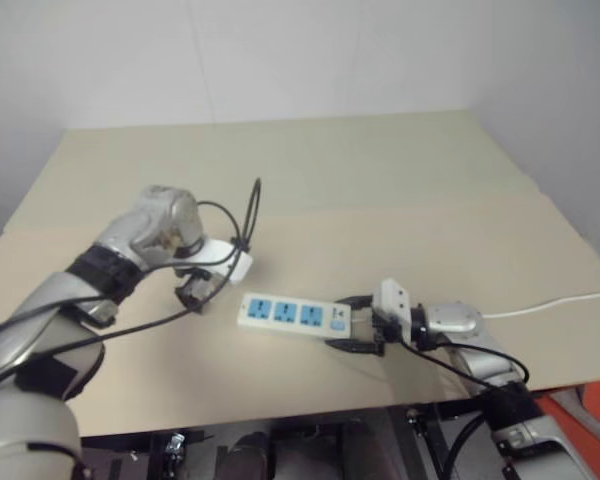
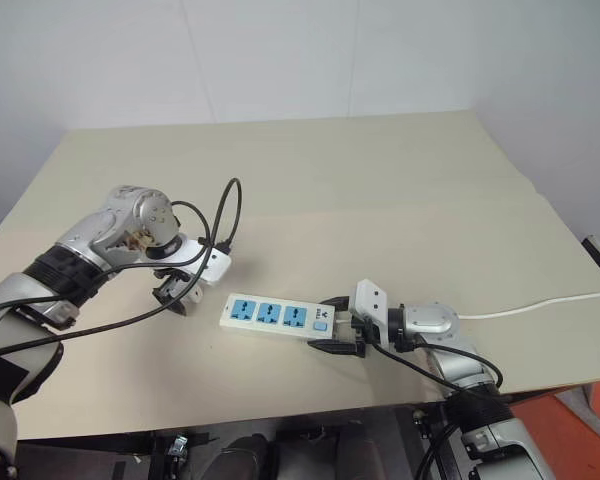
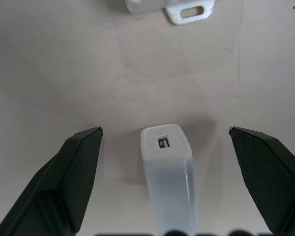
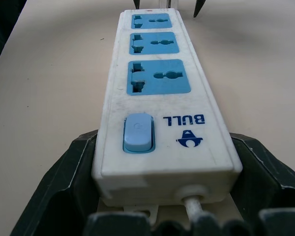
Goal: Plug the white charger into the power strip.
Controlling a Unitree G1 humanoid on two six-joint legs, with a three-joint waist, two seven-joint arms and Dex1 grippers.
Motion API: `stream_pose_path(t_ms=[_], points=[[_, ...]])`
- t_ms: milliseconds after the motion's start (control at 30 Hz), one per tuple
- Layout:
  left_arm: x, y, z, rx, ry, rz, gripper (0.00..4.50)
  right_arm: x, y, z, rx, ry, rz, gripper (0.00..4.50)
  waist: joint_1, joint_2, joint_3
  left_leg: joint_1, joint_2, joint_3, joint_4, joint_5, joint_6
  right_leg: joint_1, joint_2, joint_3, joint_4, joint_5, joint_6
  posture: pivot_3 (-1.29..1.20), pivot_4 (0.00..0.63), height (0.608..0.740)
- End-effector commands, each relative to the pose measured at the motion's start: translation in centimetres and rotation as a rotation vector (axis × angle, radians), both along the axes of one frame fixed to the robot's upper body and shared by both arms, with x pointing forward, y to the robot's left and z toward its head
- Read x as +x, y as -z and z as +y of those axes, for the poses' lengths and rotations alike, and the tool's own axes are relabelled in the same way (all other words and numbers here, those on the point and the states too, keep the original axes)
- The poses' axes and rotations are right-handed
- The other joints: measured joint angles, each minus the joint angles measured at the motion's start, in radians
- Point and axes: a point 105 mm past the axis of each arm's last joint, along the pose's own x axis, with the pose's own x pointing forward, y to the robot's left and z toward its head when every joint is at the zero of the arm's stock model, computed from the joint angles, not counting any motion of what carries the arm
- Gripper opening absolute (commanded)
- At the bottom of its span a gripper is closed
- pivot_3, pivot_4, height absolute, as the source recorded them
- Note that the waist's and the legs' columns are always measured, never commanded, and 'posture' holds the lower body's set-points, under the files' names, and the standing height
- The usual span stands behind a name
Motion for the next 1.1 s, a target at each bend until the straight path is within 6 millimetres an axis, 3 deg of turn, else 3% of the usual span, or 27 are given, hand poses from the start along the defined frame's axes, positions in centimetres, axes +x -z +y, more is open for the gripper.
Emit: stream_pose_path(t_ms=[33,333,367,600,900,1000,1100], points=[[-0.1,-0.4,-0.3,-0.006,0.015,-0.005,3.95,-0.4,1.8,-0.5,-0.064,0.021,0.059,3.42,0.0,0.0,0.0,0.0,0.0,0.0,0.0,0.0,0.0,0.0,0.0,0.0,0.0,0.0,0.0,0.0,0.15,0.74],[0.1,0.0,0.2,0.043,0.035,-0.011,1.16,-0.4,1.4,-0.7,-0.04,0.043,0.071,3.42,0.001,0.0,0.0,0.0,0.0,0.0,0.0,0.0,0.0,0.0,0.0,0.0,0.0,0.0,0.0,0.0,0.15,0.74],[0.2,0.0,0.2,0.044,0.036,-0.011,1.0,-0.4,1.5,-0.7,-0.044,0.043,0.069,3.42,0.001,0.0,0.0,0.0,0.0,0.0,0.0,0.0,0.0,0.0,0.0,0.0,0.0,0.0,0.0,0.0,0.15,0.74],[0.5,-0.5,-0.3,0.012,0.019,-0.031,1.01,-0.4,1.6,-0.5,-0.043,0.043,0.067,3.42,0.002,0.0,0.0,0.005,0.0,0.0,0.0,-0.001,0.001,0.006,0.0,0.0,-0.001,0.0,0.0,0.0,0.15,0.74],[-0.1,-7.2,-2.3,-0.367,-0.01,-0.129,1.01,-0.4,1.6,-0.8,-0.05,0.038,0.063,3.42,0.0,0.0,0.0,0.005,0.0,-0.001,0.0,-0.002,0.002,0.005,0.0,0.0,-0.002,0.0,0.0,0.0,0.15,0.74],[-1.4,-9.3,-3.1,-0.636,-0.029,-0.074,1.01,-0.5,1.5,-0.7,-0.045,0.037,0.061,3.42,0.002,0.0,0.0,0.005,0.0,-0.001,0.0,-0.002,0.003,0.006,0.0,0.0,-0.001,0.0,0.0,0.0,0.15,0.74],[-2.3,-10.1,-3.8,-0.811,-0.046,-0.017,1.01,-0.6,1.6,-0.7,-0.043,0.036,0.06,3.42,0.002,0.0,0.0,0.006,0.002,-0.001,0.0,-0.002,0.003,0.006,0.0,0.0,-0.001,0.0,0.0,0.0,0.15,0.74]])
